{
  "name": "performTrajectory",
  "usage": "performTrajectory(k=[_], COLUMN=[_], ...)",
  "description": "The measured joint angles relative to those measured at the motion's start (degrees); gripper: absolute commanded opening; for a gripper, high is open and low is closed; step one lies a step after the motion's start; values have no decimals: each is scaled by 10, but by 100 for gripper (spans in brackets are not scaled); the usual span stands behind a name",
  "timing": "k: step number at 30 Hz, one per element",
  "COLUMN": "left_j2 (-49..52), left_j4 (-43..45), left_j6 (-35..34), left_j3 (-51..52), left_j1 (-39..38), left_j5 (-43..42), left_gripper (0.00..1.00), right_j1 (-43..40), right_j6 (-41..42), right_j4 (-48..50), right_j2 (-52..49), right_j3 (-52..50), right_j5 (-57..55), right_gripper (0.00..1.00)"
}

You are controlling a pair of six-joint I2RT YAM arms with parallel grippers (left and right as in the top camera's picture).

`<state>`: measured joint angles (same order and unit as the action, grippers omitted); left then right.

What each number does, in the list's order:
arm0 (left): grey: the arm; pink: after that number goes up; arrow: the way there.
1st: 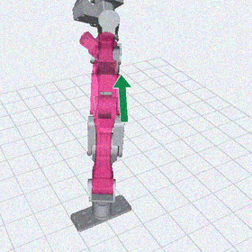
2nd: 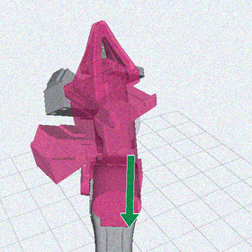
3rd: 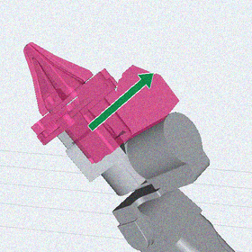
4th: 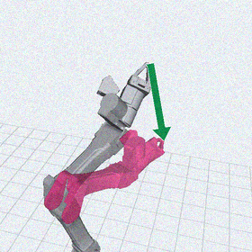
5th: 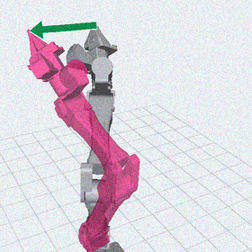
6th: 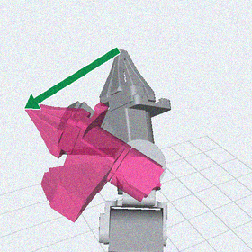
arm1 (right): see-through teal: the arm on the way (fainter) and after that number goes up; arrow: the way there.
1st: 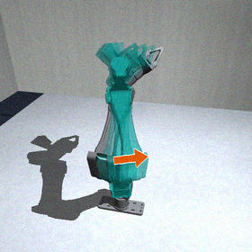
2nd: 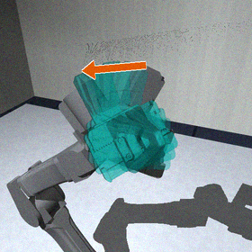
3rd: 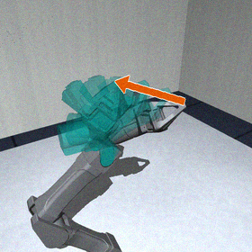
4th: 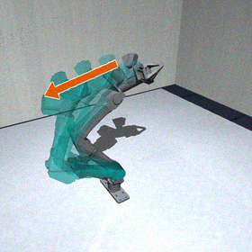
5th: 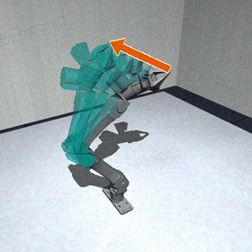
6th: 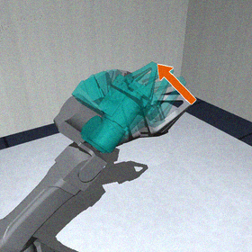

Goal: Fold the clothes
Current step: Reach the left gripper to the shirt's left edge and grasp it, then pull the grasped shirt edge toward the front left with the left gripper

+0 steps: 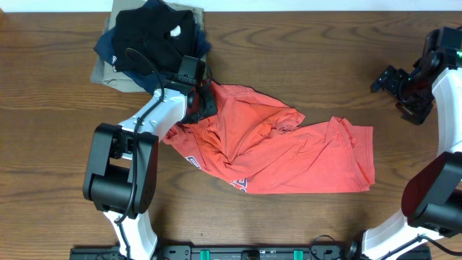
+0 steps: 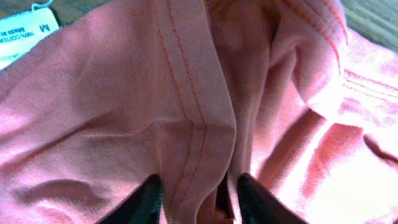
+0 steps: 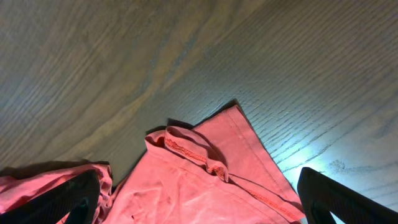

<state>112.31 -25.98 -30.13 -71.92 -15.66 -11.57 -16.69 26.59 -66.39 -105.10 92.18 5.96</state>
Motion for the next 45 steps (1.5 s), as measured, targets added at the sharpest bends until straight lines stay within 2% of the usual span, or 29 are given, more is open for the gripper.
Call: performTrajectory(k=[2, 7, 9, 11, 12, 23, 26, 31, 37, 45], left_j2=[0, -1, -4, -10, -14, -34, -63, -167, -285, -349], left_j4=[-5, -11, -15, -19, -21, -54, -84, -153, -252, -383], left_j6=[-2, -1, -1, -4, -4, -1, -1, -1, -1, -15], left_j3=[0, 0, 0, 0, 0, 0, 0, 0, 0, 0], left_j1=[0, 0, 0, 0, 0, 0, 0, 0, 0, 0], left_j5=[0, 0, 0, 0, 0, 0, 1, 19, 80, 160], left_gripper=[24, 23, 19, 8, 6, 6, 6, 6, 6, 6], right_j1=[0, 0, 0, 0, 0, 0, 0, 0, 0, 0], right_j6=[0, 0, 0, 0, 0, 0, 0, 0, 0, 0], right_j4=[0, 0, 0, 0, 0, 0, 0, 0, 0, 0], right_j2=[0, 0, 0, 0, 0, 0, 0, 0, 0, 0], right_j3=[0, 0, 0, 0, 0, 0, 0, 0, 0, 0], right_j5=[0, 0, 0, 0, 0, 0, 0, 0, 0, 0], right_gripper=[99, 99, 99, 99, 99, 99, 99, 99, 99, 99])
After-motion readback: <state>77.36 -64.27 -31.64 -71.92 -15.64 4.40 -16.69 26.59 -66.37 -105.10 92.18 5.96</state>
